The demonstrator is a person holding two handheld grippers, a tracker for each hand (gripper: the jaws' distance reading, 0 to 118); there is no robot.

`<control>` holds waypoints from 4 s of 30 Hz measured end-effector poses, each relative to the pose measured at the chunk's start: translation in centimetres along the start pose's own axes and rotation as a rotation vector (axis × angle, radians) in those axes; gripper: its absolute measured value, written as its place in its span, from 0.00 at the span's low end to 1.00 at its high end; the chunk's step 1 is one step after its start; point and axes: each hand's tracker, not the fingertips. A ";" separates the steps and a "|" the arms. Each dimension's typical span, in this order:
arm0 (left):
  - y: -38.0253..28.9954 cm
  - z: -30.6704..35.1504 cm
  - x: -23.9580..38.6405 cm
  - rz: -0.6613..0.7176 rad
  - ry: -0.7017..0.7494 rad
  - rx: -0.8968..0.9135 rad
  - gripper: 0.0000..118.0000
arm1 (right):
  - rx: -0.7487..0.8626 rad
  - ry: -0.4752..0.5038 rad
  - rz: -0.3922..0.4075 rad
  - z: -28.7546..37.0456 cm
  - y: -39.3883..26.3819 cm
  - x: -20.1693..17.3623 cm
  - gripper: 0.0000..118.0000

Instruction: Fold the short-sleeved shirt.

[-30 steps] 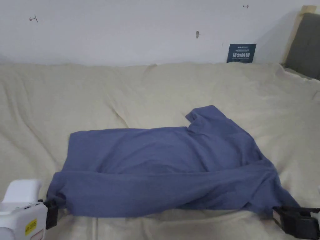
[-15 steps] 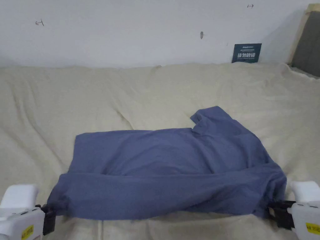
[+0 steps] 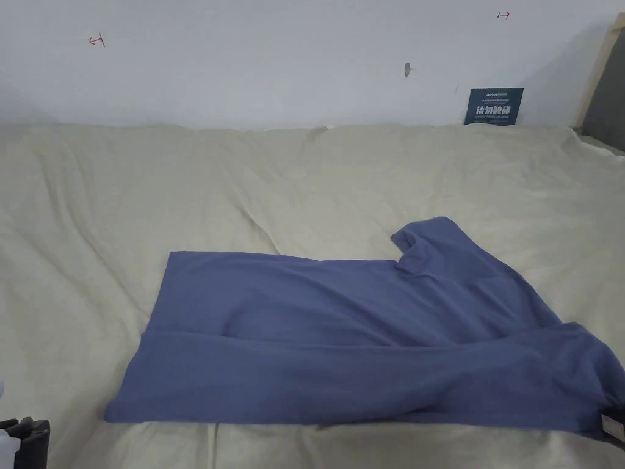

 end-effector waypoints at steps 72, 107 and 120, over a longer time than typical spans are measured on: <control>11.7 -2.7 9.1 -0.080 -0.210 0.161 0.00 | 0.070 -0.014 -0.122 -8.4 16.1 1.4 0.18; 19.9 -22.3 5.7 -0.038 -0.135 -0.192 0.97 | -0.138 -0.002 0.011 -16.8 22.2 1.4 0.00; 19.8 -23.1 7.9 -0.118 -0.119 -0.204 0.04 | -0.138 0.025 -0.021 -16.6 22.0 1.5 0.00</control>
